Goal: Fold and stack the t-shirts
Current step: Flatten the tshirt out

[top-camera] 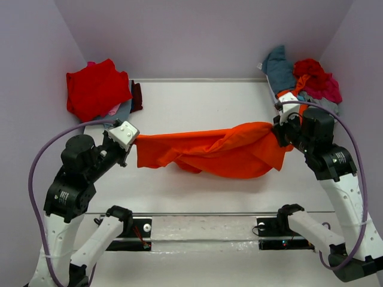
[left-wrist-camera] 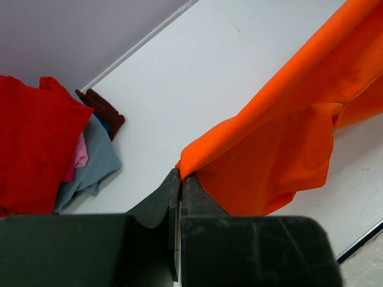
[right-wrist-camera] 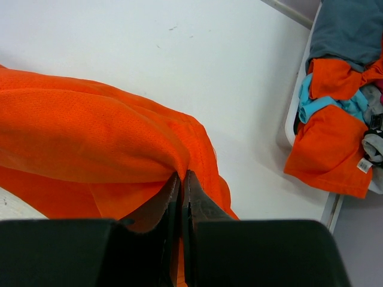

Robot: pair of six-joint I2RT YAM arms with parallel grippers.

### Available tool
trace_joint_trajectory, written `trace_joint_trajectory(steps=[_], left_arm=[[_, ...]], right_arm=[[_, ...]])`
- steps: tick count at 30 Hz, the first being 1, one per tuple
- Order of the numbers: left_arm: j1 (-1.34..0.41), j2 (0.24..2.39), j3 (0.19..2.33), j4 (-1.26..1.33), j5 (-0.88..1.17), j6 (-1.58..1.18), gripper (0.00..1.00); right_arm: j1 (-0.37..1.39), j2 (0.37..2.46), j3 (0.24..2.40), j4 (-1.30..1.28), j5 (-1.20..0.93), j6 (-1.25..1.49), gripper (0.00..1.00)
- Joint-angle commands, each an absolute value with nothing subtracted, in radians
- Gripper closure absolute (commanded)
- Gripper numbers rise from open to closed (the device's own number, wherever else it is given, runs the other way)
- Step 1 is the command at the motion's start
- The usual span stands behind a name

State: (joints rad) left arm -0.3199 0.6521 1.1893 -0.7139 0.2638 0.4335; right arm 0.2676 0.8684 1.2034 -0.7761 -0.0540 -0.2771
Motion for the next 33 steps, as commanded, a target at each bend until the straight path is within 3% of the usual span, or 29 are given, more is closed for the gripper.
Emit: trace_joint_trajectory(steps=[1,25,33], left_arm=[[-0.304,0.649,1.262,-0.729,0.296,0.459,0.94],[-0.285,0.663,1.518,-0.715,0.265,0.483,0.94],[-0.285,0.676,1.447,-0.618,0.207,0.472,0.94]], right_arm=[[0.262,0.841,1.253,-0.741,-0.08,-0.296,0.93],[0.262,0.836,1.368,-0.764,-0.196,-0.334,0.93],[0.262,0.851,1.341,-0.686,-0.137,-0.33,0.93]])
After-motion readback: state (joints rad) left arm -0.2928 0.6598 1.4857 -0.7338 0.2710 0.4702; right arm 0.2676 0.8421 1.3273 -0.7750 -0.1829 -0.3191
